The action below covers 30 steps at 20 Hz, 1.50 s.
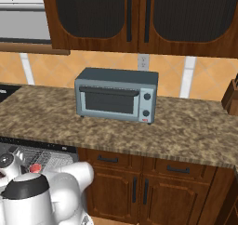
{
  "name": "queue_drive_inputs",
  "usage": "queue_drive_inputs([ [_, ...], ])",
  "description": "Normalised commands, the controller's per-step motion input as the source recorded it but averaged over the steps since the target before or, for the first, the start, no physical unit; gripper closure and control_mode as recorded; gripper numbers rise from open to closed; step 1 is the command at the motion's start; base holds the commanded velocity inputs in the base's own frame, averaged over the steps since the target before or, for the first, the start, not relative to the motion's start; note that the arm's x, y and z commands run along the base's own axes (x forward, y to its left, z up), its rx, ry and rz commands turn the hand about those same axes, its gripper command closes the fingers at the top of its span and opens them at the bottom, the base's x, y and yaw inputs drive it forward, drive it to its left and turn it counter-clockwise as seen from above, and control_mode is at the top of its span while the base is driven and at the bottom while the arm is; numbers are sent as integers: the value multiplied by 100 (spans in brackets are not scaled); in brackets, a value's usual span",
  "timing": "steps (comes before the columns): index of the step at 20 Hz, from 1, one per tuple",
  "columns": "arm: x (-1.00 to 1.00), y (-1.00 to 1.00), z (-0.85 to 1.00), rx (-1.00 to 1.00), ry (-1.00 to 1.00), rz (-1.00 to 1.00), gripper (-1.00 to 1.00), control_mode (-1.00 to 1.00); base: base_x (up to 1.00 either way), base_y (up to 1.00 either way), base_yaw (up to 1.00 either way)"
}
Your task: Pick up the cup and bowl from the counter, place them in the dishwasher, and close the dishwasher door.
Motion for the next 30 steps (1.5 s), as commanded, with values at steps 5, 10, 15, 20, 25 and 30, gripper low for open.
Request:
queue_drive_inputs([
  [5,0,3,21,0,0,12,-100,-100,0,0,0],
  [10,-3,23,0,0,0,1,-100,-100,0,0,0],
  [15,-40,49,0,0,-6,3,-100,-100,0,0,0],
  [20,-35,27,1,0,-9,2,-100,-100,0,0,0],
  [25,-43,20,0,0,-6,-18,-100,-100,0,0,0],
  [30,-38,49,0,0,-8,-27,-100,-100,0,0,0],
])
